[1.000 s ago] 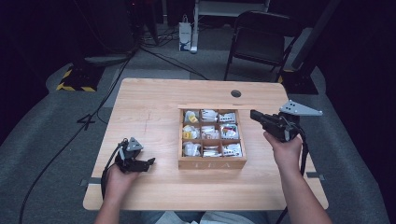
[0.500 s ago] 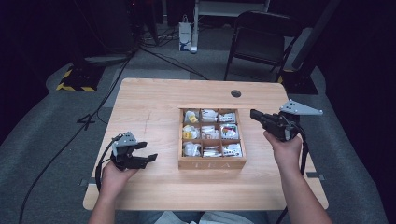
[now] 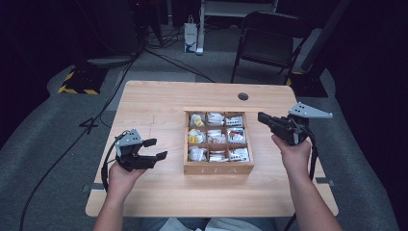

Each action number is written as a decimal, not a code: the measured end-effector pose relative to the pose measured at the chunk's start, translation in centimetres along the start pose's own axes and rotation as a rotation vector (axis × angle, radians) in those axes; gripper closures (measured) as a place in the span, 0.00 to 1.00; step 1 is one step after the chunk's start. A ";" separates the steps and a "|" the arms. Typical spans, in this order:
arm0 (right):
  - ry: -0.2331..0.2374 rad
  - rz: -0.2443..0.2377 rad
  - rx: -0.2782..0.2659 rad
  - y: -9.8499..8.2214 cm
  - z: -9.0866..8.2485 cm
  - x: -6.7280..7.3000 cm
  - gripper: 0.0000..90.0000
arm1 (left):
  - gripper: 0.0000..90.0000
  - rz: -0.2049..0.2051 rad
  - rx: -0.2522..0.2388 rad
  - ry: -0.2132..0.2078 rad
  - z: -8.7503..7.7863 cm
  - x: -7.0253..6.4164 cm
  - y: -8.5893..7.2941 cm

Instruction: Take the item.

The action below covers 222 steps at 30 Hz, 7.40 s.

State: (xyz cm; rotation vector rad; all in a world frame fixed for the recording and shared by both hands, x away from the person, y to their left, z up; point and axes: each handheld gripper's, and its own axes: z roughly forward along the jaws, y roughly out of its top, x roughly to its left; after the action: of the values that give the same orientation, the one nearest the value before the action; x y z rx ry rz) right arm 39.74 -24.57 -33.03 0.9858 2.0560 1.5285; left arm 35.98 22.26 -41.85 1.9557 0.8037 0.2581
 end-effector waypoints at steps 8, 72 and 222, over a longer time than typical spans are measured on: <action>0.005 0.000 -0.005 0.0 0.0 -0.1 1.00 | 0.38 0.038 0.028 -0.027 1.5 -1.6 1.7; 0.036 0.028 -0.020 0.5 0.1 -0.7 1.00 | 0.75 0.185 0.298 -0.020 15.6 -8.4 7.2; 0.047 0.027 0.008 -0.2 -0.1 -0.1 1.00 | 1.00 0.142 0.051 0.038 -3.7 -1.2 1.2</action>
State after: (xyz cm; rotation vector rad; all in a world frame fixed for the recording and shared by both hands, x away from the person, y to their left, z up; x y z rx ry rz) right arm 39.69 -24.72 -33.15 0.9930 2.0903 1.5727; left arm 33.81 23.73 -38.77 2.0645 0.7025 0.3634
